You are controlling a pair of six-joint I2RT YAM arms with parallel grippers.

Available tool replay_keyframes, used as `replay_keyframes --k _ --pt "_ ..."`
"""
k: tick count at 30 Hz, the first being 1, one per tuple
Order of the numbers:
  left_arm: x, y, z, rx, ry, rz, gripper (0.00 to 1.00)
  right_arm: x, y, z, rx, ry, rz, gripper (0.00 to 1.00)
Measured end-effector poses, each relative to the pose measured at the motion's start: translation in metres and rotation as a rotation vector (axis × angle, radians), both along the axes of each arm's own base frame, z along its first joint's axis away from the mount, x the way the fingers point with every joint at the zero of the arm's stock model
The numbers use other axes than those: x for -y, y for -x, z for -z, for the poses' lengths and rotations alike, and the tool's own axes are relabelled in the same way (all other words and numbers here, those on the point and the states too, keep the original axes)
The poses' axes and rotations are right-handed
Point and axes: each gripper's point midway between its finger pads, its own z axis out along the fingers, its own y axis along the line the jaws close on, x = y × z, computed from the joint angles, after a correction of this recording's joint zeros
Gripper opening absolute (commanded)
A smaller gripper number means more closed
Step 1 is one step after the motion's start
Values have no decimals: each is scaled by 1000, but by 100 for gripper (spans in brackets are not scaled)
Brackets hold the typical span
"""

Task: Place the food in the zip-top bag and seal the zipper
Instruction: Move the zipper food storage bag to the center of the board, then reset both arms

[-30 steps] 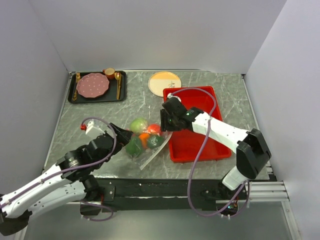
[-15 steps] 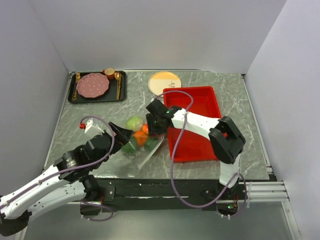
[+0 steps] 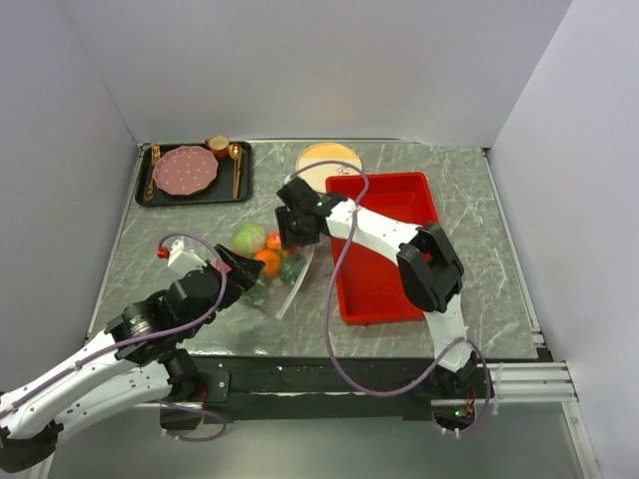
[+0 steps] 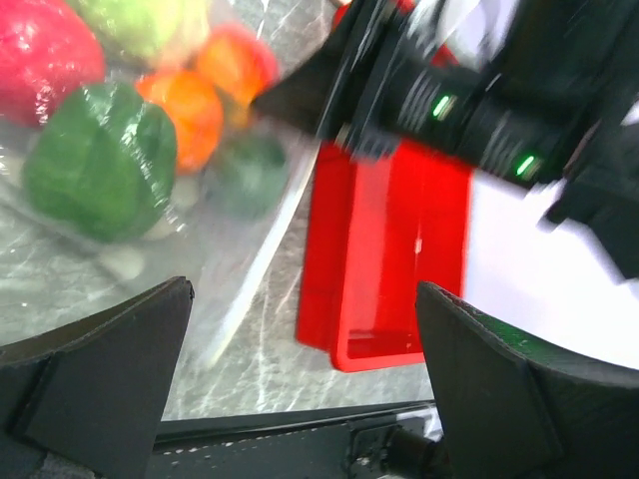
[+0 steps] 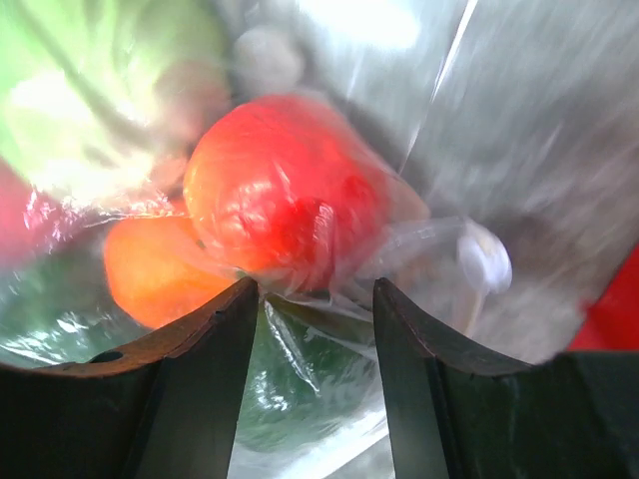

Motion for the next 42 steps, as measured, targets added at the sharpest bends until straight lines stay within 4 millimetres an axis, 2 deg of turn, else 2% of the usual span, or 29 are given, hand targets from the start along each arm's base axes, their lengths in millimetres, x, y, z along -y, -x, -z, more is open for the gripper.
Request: replay_keyframes --k 2,4,6,9,12,13,14,16,19,27,31,34,36,39,42 --pt "3 -1 6 -14 -28 13 99 5 -18 -7 37 5 33 57" --pt "7 -2 10 -30 -49 24 99 21 -31 -12 65 20 77 57" --pt "13 -3 15 -46 -66 39 99 40 -34 -15 88 36 118 57" --pt "22 -5 21 -62 -88 66 99 77 -24 -18 107 55 187 58" --pt "29 -6 23 -60 -108 99 99 107 -9 -34 165 52 236 59" --pt "31 -6 23 -55 -117 109 99 117 -3 -40 185 43 254 72" --pt "32 -7 22 -51 -127 117 99 127 1 -47 205 35 274 77" --pt "35 -10 17 -38 -149 129 99 145 5 -56 244 19 320 89" --pt "43 -18 5 -14 -188 148 99 176 10 -66 310 11 384 94" --pt "50 -35 -30 99 -284 176 99 243 19 -96 453 -35 556 99" --pt "53 -44 -47 154 -343 186 99 279 30 -97 517 -18 647 100" --pt "54 -59 -65 190 -405 157 99 304 40 -96 552 3 712 100" --pt "52 -72 -76 205 -444 130 99 323 46 -96 577 19 767 100" --pt "40 -95 -84 208 -492 83 99 349 50 -103 614 31 845 100" --pt "3 -125 -82 182 -530 -2 99 372 53 -107 632 39 931 100"
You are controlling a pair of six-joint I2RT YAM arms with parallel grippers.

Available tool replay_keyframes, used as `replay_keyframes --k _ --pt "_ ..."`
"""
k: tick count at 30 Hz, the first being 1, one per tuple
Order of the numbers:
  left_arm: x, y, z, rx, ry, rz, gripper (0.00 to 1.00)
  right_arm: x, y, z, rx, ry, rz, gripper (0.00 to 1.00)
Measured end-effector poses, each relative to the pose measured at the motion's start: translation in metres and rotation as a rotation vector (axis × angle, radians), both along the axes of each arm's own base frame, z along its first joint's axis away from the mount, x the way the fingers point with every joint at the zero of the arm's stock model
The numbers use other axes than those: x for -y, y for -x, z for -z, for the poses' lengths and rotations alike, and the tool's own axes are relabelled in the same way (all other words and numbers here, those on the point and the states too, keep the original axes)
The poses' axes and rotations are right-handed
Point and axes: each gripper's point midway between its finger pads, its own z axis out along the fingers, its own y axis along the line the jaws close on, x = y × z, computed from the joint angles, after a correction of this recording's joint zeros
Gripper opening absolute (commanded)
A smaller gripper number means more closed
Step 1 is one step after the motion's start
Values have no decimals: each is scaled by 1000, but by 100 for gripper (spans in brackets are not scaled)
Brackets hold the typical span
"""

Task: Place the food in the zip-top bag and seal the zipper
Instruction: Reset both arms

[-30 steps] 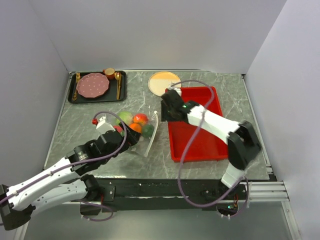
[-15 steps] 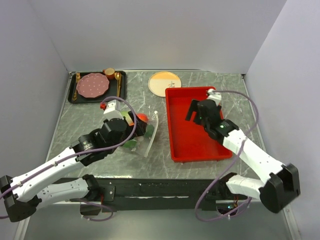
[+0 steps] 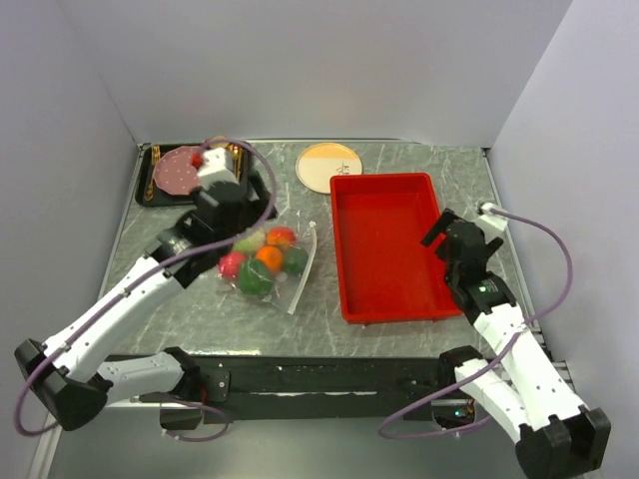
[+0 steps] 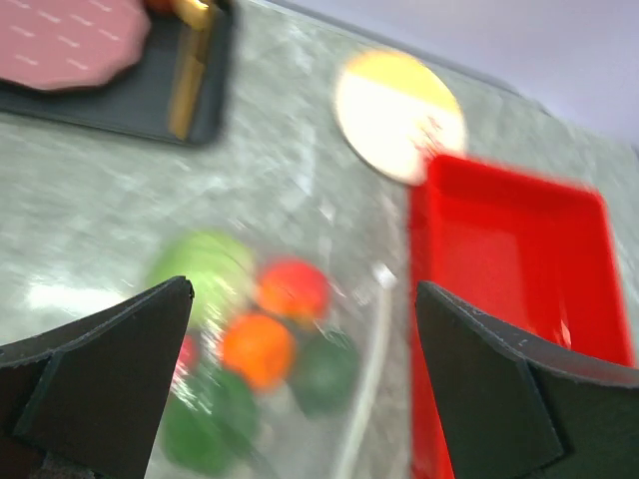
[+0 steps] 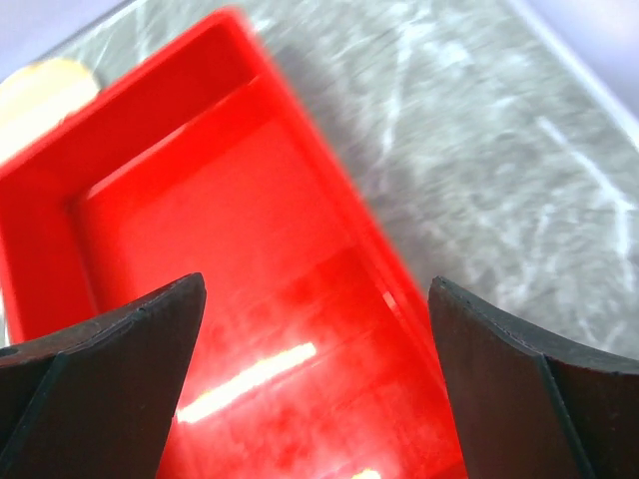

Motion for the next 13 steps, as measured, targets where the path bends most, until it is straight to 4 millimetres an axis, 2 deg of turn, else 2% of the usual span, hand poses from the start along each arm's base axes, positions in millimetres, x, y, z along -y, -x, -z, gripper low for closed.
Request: replay_keyframes --k 3,6,9,13 --pt "-41 -23 0 11 -10 -96 99 21 4 2 6 -31 115 100" --pt "-68 -35 5 20 -30 -146 99 32 5 4 5 -32 178 100" --pt "-83 -41 10 16 -52 -170 100 36 5 6 2 -27 206 100" --pt "-94 -47 11 42 -65 -191 100 41 5 6 7 -16 239 100"
